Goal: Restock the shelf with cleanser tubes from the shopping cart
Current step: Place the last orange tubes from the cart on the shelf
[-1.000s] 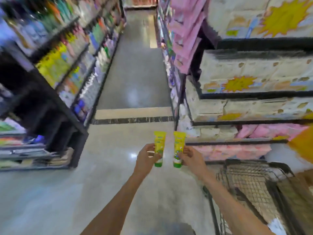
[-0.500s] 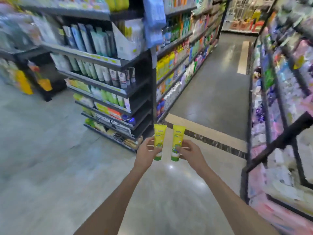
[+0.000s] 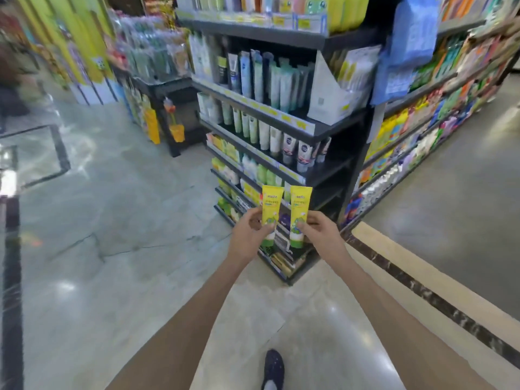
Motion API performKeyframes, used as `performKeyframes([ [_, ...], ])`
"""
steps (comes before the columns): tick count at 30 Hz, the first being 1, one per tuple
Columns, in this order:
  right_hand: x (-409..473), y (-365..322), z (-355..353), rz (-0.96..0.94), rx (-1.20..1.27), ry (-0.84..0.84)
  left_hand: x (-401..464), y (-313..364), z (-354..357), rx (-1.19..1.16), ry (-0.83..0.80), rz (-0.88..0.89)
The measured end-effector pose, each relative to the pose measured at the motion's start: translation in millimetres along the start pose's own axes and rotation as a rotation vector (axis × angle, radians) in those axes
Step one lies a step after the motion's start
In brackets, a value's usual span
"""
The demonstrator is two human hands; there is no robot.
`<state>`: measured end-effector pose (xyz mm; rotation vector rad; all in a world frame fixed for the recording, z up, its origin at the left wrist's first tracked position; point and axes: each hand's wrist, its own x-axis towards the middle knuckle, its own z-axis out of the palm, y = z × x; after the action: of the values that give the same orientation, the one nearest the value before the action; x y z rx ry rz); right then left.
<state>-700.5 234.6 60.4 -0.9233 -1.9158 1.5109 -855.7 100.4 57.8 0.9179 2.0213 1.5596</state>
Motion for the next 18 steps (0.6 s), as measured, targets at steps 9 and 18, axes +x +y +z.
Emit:
performKeyframes([
  [9, 178.5, -49.3, 36.3, -0.108, 0.030, 0.004, 181.3, 10.0, -28.1, 0.065, 0.024, 0.062],
  [18, 290.5, -90.3, 28.3, -0.179, 0.006, 0.154, 327.3, 38.5, -25.9, 0.046, -0.095, 0.165],
])
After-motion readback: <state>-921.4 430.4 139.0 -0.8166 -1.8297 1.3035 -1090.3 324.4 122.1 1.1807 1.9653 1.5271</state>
